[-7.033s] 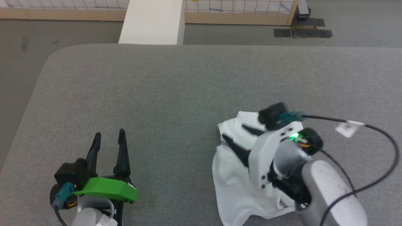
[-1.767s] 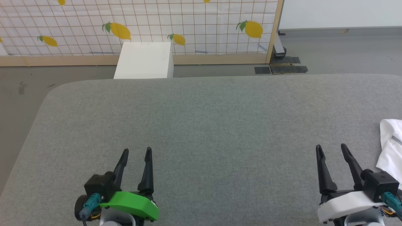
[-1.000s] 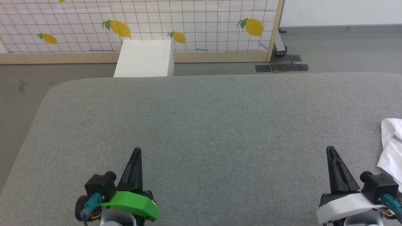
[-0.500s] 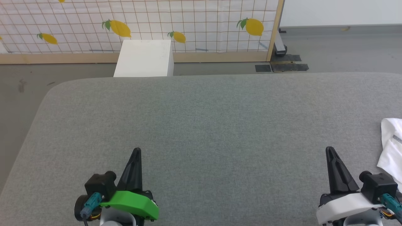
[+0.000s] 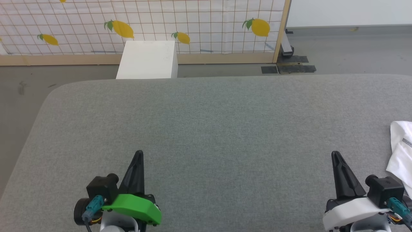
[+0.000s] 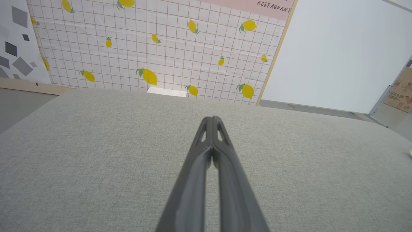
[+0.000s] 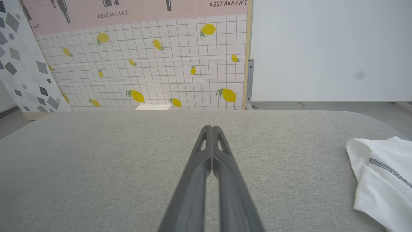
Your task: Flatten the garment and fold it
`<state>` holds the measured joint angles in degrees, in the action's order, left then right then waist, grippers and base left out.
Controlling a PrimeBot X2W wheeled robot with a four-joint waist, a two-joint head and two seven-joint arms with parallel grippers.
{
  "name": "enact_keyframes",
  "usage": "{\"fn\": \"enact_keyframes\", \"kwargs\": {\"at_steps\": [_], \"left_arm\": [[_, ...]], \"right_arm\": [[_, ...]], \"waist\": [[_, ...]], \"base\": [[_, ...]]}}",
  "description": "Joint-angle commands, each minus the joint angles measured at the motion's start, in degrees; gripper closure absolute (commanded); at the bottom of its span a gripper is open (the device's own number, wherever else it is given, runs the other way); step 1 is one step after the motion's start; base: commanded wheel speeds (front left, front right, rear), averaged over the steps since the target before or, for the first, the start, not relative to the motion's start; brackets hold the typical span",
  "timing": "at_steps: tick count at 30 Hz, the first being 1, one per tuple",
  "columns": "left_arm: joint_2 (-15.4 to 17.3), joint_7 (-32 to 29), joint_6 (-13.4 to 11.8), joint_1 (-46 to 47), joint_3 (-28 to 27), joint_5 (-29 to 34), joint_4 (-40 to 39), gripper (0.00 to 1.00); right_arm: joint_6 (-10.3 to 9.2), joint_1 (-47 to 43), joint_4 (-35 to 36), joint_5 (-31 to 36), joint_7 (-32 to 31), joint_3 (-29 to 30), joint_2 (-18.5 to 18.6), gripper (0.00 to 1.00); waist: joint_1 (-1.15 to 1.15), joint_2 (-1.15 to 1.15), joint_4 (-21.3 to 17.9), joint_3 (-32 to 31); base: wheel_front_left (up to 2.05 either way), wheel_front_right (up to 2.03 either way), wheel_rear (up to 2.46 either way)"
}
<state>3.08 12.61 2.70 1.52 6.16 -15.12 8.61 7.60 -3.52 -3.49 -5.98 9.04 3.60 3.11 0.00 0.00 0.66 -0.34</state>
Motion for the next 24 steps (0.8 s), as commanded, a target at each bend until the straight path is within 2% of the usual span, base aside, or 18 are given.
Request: {"fn": "enact_keyframes", "kwargs": {"at_steps": [1, 24], "left_arm": [[-0.04, -0.43, -0.45, -0.26, -0.35, 0.94, -0.48, 1.0], [-0.07, -3.31, -0.98, -0.56, -1.72, 4.3, -2.4, 1.0]], "right_arm": [[-0.02, 0.58, 0.48, 0.67, -0.28, -0.19, -0.04, 1.0], [-0.04, 1.28, 1.2, 1.93, -2.35, -0.99, -0.09, 1.0]], "waist": [[0.0, 0.0, -0.01, 0.0], [0.0, 0.0, -0.16, 0.08]], "base": [[0.0, 0.0, 0.0], [0.0, 0.0, 0.0]]}}
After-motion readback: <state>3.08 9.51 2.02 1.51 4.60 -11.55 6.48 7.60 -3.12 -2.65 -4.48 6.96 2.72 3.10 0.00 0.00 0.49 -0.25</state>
